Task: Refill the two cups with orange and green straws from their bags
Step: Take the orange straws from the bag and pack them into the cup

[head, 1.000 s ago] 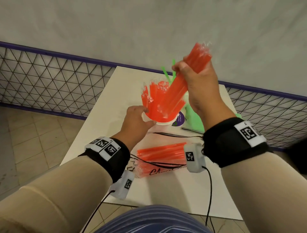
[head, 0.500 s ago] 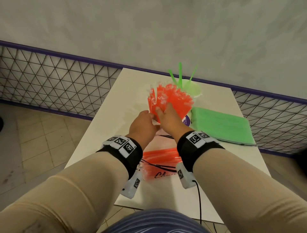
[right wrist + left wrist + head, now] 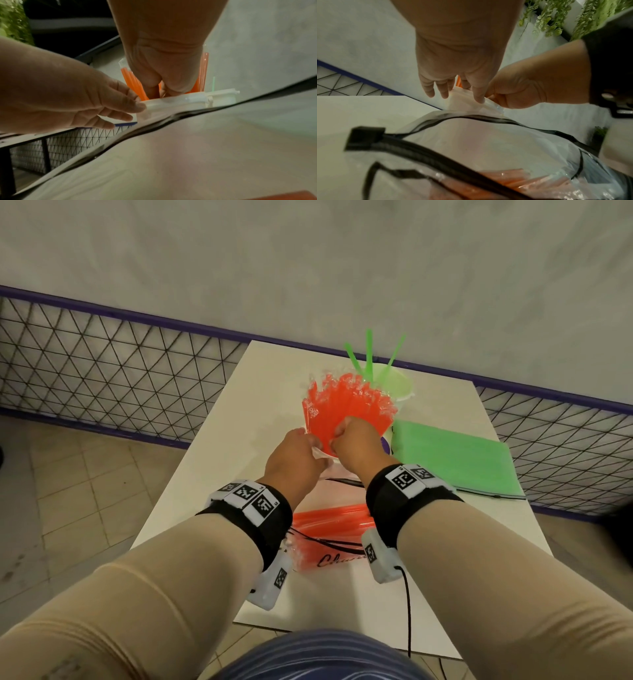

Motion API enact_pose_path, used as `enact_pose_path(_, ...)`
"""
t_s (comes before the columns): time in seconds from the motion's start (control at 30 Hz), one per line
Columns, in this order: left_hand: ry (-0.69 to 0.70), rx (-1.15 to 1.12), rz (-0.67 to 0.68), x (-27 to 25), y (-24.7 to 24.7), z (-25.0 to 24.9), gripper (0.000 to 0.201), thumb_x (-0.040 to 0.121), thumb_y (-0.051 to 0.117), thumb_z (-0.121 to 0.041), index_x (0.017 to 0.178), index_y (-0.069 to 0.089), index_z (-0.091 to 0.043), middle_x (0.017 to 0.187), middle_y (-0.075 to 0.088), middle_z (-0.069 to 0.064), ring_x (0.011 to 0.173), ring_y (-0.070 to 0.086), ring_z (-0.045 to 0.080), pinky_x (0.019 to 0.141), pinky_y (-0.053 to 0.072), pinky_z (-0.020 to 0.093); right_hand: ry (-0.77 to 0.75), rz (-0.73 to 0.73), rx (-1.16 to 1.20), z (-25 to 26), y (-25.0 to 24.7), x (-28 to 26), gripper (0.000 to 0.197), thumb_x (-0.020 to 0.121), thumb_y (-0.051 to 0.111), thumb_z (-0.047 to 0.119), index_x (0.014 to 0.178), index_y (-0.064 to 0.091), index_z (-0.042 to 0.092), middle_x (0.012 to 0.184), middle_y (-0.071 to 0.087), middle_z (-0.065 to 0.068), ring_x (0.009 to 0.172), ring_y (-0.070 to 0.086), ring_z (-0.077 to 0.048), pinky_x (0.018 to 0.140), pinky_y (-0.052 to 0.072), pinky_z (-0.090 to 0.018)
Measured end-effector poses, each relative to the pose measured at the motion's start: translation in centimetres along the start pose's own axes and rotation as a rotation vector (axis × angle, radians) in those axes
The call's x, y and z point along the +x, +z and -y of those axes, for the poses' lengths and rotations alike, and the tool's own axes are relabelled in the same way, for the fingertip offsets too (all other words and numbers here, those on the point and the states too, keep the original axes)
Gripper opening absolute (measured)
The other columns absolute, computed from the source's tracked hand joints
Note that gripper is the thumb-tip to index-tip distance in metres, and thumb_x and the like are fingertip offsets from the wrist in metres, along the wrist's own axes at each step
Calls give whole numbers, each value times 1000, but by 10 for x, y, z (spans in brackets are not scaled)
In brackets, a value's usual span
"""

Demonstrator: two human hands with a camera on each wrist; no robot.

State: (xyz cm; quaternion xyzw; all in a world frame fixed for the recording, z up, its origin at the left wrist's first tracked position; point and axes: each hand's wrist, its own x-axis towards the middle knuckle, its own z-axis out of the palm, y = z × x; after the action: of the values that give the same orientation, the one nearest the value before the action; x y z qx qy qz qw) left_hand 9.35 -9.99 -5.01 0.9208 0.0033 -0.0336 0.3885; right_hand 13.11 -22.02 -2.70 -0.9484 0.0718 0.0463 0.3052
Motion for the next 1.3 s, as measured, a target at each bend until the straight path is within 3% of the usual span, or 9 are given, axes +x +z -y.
enact_pose_path(0.13, 73, -70, -53, -6, 3, 8, 37, 86, 71, -28, 120, 60, -21, 148, 34, 6, 130, 42, 22, 93, 27, 19, -4, -127, 152, -1, -8, -14, 16, 84, 60, 5, 96, 52, 14, 92, 57, -3, 83, 56, -22, 60, 39, -27)
enact_pose_path(0.27, 100, -210, -216, -20, 3, 24, 23, 82, 73, -25, 91, 54, -18, 115, 44, -3, 107, 51, 15, 90, 41, 24, -142, -244, 137, 6, -30, -47, 9, 84, 54, 10, 90, 48, 14, 79, 50, 3, 65, 46, -14, 52, 31, -29)
enact_pose_path(0.33, 61, -219, -131, -25, -1, 32, 19, 83, 71, -28, 75, 56, -19, 105, 49, -5, 100, 54, 14, 89, 44, 28, -269, -145, 97, 7, -39, -64, 4, 85, 56, 13, 87, 52, 14, 76, 54, 2, 67, 50, -16, 57, 39, -33)
enact_pose_path(0.4, 22, -137, 63, -32, -3, 38, 20, 83, 70, -29, 68, 61, -19, 101, 56, -4, 89, 55, 12, 78, 43, 26, -383, 137, -43, 2, -40, -76, 6, 87, 62, 19, 85, 57, 15, 78, 59, 3, 72, 56, -17, 62, 44, -32)
enact_pose_path(0.5, -31, 86, 356, -42, -4, 42, 10, 79, 71, -23, 88, 72, -21, 105, 61, 1, 78, 60, 14, 65, 49, 26, -486, 414, -360, -19, -21, -80, 6, 86, 65, 18, 90, 60, 19, 84, 57, 6, 77, 53, -15, 62, 39, -27)
enact_pose_path(0.63, -44, 379, 606, -45, 2, 40, 60, 76, 68, -19, 133, 50, -19, 126, 50, 4, 88, 60, 19, 74, 53, 30, -498, 461, -511, -48, 9, -76, 29, 82, 60, 8, 108, 60, 21, 104, 60, 1, 93, 55, -21, 75, 41, -30)
enact_pose_path(0.93, 17, 611, 834, -37, -3, 29, 127, 62, 87, -33, 152, -1, -20, 156, 22, 2, 127, 45, 28, 98, 49, 42, -456, 716, -653, -58, 22, -70, 51, 82, 71, 34, 127, 53, 20, 115, 56, -1, 99, 55, -22, 84, 43, -33)
enact_pose_path(1.07, 6, 649, 848, -36, -3, 23, 132, 64, 86, -31, 152, -11, -18, 158, 17, 2, 130, 43, 27, 99, 49, 40, -372, 781, -618, -58, 26, -69, 45, 84, 60, 45, 121, 55, 19, 112, 60, -4, 99, 59, -26, 87, 48, -39)
enact_pose_path(1.3, 8, 672, 850, -36, -4, 18, 133, 66, 84, -31, 151, -17, -17, 161, 11, 1, 132, 42, 28, 100, 47, 41, -436, 700, -644, -60, 34, -73, 49, 77, 69, 47, 115, 57, 20, 104, 55, 0, 90, 58, -23, 77, 49, -36)
